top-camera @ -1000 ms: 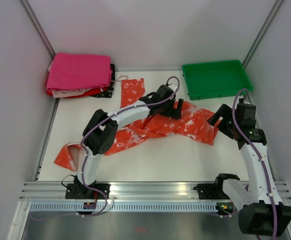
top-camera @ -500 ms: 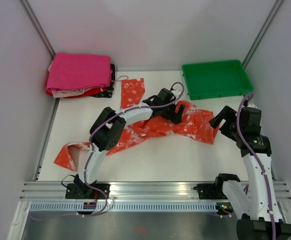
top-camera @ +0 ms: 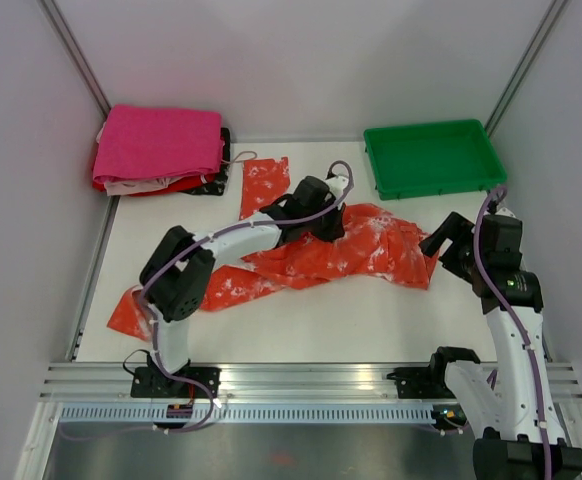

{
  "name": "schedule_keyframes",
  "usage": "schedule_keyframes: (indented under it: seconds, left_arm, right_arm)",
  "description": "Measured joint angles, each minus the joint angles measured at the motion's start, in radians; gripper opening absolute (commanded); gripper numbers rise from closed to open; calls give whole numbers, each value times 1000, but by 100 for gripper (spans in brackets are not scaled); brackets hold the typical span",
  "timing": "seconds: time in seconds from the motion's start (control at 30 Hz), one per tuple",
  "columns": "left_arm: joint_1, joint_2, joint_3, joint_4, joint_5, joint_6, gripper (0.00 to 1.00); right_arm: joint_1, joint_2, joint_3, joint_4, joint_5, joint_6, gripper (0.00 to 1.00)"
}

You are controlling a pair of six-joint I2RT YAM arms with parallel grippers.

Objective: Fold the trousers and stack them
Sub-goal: Flatten the trousers out

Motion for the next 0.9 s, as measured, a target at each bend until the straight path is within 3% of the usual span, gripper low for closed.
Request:
schedule_keyframes:
  seconds: [0.13, 0.27, 0.37, 0.47, 0.57, 0.6, 0.63, 0.9]
  left_arm:
    - [-68, -219, -118, 75, -20, 38, 2]
    - [-269, -423, -267, 171, -60, 100, 3]
    - [-443, -483, -365, 224, -103, 119, 8]
    - [-589, -491, -464, 233, -171, 121, 27]
    - [-677, -491, -531, 201, -219, 100, 54]
    - [-687, -492, -544, 184, -240, 86, 80]
    - [-690, -495, -555, 170, -274, 72, 97]
    - [-620, -651, -563, -8, -591, -113, 100]
  right_arm:
    - [0, 25, 21, -11, 15, 23, 93]
    - [0, 85, 109, -27, 71, 34, 98]
    - [-1, 102, 165, -32, 129, 33, 98]
    - [-5, 104, 183, -35, 162, 38, 98]
    - [-5, 99, 168, -37, 168, 45, 98]
    - [-5, 92, 151, -29, 167, 45, 97]
    - [-5, 82, 126, -21, 164, 44, 96]
    - [-6, 116, -174, 129, 73, 39, 71]
